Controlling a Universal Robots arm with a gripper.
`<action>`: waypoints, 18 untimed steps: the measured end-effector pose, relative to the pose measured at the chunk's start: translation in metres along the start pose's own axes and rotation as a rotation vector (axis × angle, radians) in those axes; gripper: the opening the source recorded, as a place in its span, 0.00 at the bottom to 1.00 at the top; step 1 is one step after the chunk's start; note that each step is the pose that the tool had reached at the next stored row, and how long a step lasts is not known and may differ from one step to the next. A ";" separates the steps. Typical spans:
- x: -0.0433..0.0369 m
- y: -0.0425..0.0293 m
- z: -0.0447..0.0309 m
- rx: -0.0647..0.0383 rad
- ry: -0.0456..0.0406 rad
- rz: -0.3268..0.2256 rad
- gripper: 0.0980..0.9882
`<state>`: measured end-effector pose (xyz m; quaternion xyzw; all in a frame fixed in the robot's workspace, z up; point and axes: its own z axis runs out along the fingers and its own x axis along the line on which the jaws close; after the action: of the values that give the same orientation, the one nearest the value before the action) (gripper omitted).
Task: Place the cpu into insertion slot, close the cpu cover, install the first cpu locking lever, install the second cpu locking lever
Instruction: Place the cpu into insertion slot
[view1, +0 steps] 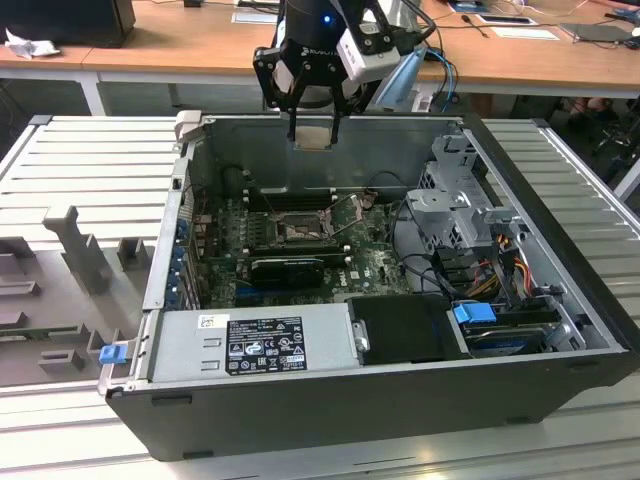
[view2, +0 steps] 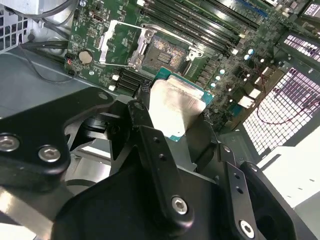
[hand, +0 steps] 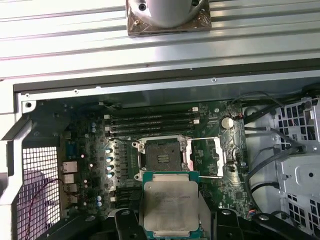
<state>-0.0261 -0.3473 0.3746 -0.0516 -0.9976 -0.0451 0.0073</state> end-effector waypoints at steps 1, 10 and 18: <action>0.0000 0.0000 0.0000 0.000 -0.0008 0.009 0.48; 0.0000 -0.0001 0.0014 -0.003 -0.0138 0.154 0.48; 0.0000 -0.0002 0.0019 -0.005 -0.0245 0.273 0.48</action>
<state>-0.0261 -0.3473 0.3727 -0.1877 -0.9812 -0.0455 0.0011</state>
